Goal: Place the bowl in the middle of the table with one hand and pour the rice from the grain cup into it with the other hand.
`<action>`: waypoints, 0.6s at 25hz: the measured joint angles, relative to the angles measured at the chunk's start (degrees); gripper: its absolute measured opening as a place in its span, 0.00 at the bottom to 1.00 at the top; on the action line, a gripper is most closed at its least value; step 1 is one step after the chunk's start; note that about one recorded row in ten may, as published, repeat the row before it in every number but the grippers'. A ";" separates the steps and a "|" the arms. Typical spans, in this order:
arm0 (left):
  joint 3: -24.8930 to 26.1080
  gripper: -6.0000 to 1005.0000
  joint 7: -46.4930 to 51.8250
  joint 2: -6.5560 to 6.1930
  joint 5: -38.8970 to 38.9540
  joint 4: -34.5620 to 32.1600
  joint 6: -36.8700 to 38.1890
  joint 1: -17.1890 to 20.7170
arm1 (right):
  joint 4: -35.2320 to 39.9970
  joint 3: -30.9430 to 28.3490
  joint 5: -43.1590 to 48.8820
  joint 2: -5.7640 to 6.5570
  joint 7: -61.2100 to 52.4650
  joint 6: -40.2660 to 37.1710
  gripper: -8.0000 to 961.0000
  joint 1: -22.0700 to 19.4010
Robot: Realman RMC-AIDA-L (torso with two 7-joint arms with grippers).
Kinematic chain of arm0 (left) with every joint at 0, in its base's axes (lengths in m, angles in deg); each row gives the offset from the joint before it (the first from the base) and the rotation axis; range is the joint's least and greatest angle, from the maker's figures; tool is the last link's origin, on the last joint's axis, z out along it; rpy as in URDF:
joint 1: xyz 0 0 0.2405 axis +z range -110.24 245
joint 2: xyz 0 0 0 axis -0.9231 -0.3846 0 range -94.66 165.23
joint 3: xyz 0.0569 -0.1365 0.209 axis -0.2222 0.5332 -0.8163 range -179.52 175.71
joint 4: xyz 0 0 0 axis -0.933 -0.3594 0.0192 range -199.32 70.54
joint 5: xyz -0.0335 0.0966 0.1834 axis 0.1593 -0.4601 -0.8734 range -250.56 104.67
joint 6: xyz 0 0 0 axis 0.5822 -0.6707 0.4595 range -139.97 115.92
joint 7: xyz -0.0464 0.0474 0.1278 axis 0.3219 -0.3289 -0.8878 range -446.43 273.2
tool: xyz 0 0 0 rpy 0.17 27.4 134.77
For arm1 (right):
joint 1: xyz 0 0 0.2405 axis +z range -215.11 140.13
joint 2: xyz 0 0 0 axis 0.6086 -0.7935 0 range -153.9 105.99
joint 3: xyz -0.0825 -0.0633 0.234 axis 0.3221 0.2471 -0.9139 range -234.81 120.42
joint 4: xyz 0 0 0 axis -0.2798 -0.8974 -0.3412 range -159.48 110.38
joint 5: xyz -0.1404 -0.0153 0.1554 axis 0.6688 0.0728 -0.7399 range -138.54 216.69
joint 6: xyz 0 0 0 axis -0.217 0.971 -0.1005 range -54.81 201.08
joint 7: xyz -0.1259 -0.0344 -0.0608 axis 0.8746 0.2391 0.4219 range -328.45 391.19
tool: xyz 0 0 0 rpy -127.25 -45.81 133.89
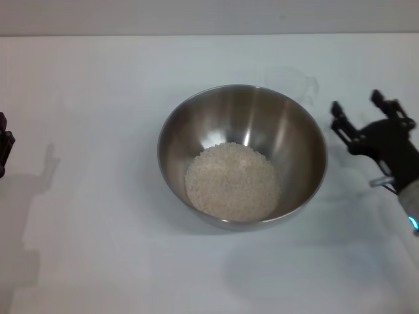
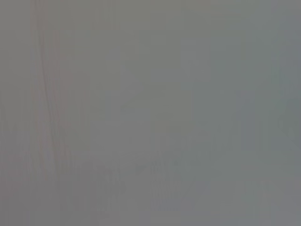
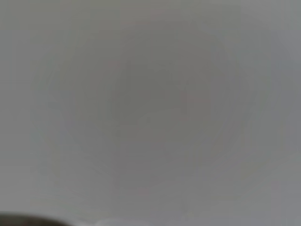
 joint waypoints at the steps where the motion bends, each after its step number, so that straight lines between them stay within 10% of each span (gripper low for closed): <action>1: 0.00 0.83 0.00 0.00 -0.01 -0.02 0.00 0.00 | -0.03 -0.21 -0.05 0.02 -0.13 -1.78 0.82 -1.00; 15: 0.16 0.83 1.41 0.00 0.03 -1.00 -0.77 0.40 | 1.80 -5.00 -5.22 -0.28 -0.29 -16.36 0.87 -7.94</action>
